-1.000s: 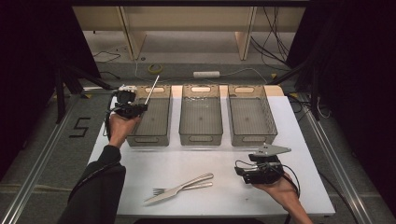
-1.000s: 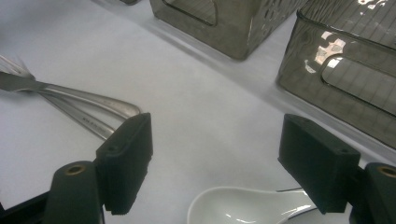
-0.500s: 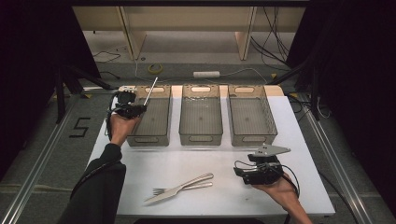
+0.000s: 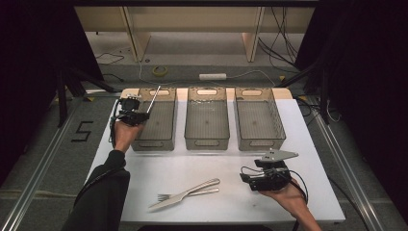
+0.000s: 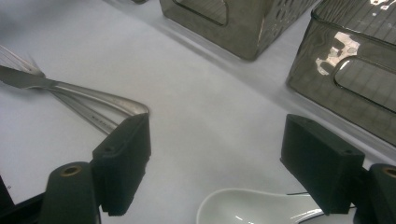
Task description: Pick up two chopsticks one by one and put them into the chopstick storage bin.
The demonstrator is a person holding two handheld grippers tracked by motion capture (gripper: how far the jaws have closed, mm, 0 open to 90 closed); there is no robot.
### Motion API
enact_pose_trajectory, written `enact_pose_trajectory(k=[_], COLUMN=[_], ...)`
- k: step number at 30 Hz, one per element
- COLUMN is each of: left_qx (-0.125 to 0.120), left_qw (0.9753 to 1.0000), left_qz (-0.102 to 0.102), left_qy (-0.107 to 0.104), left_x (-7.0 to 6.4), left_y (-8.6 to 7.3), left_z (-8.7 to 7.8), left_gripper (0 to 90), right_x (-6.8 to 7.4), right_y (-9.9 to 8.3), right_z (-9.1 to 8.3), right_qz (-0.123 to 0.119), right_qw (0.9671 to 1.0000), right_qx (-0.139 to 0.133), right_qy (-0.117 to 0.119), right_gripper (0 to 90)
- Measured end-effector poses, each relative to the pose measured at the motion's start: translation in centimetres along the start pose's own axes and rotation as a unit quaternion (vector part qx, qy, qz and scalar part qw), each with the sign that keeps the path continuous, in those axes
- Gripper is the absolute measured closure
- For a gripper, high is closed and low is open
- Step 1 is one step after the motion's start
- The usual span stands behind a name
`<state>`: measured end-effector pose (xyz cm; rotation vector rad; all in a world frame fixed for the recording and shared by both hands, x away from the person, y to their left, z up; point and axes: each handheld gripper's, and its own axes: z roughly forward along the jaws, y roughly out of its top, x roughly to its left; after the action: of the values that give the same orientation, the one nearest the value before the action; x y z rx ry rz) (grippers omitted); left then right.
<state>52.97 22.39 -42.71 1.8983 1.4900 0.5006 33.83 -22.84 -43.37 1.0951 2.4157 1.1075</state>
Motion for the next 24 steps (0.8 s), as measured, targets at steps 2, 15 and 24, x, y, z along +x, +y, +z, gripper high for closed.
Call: enact_pose_trajectory(k=[2, 15, 24], left_qx=[-0.004, -0.023, -0.040], left_qw=[1.0000, 0.9980, 0.9979], left_qz=[-0.005, -0.037, -0.008], left_qy=[0.004, -0.045, -0.050], left_x=[0.0, -0.5, -2.1], left_y=[-0.1, -1.0, -2.5], left_z=[0.0, -2.4, -5.0], left_gripper=[79.0, 42.3, 29.6], right_x=[0.0, -0.2, -1.3], right_y=[0.0, 0.0, 0.0], right_z=[0.0, 0.0, -0.5], right_qz=[0.000, 0.005, 0.040], right_qw=[1.0000, 0.9999, 0.9983], right_qx=[0.001, 0.004, -0.001], right_qy=[0.001, -0.010, -0.042], right_gripper=[25.1, 25.1, 25.4])
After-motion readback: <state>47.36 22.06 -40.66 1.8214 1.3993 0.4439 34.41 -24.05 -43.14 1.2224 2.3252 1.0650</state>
